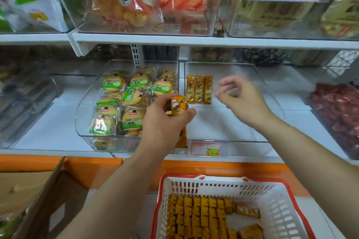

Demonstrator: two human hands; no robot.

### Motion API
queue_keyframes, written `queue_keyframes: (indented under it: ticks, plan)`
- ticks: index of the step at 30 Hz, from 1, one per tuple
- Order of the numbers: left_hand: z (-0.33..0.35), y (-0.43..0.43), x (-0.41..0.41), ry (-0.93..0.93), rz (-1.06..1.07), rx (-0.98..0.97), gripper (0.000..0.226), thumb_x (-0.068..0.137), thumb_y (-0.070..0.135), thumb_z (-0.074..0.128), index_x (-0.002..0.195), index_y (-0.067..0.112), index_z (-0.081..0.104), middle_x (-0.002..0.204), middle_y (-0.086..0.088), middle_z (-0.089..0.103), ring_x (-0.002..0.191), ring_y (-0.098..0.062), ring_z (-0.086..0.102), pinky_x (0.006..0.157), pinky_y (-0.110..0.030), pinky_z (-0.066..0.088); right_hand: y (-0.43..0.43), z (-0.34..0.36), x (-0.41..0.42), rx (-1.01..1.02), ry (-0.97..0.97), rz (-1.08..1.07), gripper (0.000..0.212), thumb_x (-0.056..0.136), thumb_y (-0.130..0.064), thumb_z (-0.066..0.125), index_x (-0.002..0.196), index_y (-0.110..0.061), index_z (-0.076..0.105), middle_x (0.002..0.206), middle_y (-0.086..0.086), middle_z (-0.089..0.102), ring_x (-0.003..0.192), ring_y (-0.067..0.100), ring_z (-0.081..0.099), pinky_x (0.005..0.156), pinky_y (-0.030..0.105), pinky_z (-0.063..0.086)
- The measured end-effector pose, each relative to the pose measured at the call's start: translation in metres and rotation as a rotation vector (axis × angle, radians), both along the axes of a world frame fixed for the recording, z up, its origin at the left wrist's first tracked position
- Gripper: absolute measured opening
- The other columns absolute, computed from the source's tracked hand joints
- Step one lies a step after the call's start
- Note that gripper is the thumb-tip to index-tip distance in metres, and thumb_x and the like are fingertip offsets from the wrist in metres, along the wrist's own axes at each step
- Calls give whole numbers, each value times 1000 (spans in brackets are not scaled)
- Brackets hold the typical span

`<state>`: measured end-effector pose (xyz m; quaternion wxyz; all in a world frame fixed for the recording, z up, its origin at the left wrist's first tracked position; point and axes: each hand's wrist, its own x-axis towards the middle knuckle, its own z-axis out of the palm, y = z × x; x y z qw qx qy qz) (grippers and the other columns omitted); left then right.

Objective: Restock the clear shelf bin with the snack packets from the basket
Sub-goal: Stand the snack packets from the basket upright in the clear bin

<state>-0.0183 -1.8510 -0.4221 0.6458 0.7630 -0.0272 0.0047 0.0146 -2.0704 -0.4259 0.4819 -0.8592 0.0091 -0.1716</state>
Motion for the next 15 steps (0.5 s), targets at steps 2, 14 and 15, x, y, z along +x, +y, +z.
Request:
queue_keyframes:
  ticks: [2, 14, 15]
  plan:
    - [1, -9, -7, 27, -24, -48, 37, 83, 30, 83, 116, 28, 66, 93, 9, 77, 86, -7, 74, 69, -25, 61, 11, 1, -54, 55, 62, 83, 21, 82, -32, 76, 97, -40, 65, 95, -14, 65, 68, 7, 63, 67, 32, 55]
    - [17, -53, -43, 218, -106, -367, 30, 86, 22, 80, 108, 6, 68, 86, -6, 70, 81, -21, 69, 74, -32, 62, 20, 7, -143, 499, 175, 34, 25, 85, -17, 77, 106, -23, 64, 88, 4, 72, 76, 26, 73, 65, 33, 57]
    - [18, -53, -45, 218, -106, -335, 33, 85, 24, 81, 110, 8, 68, 90, -5, 71, 81, -18, 69, 75, -31, 61, 14, 10, -143, 570, 140, -6, 23, 86, -17, 76, 105, -21, 64, 85, 2, 72, 75, 23, 73, 63, 31, 56]
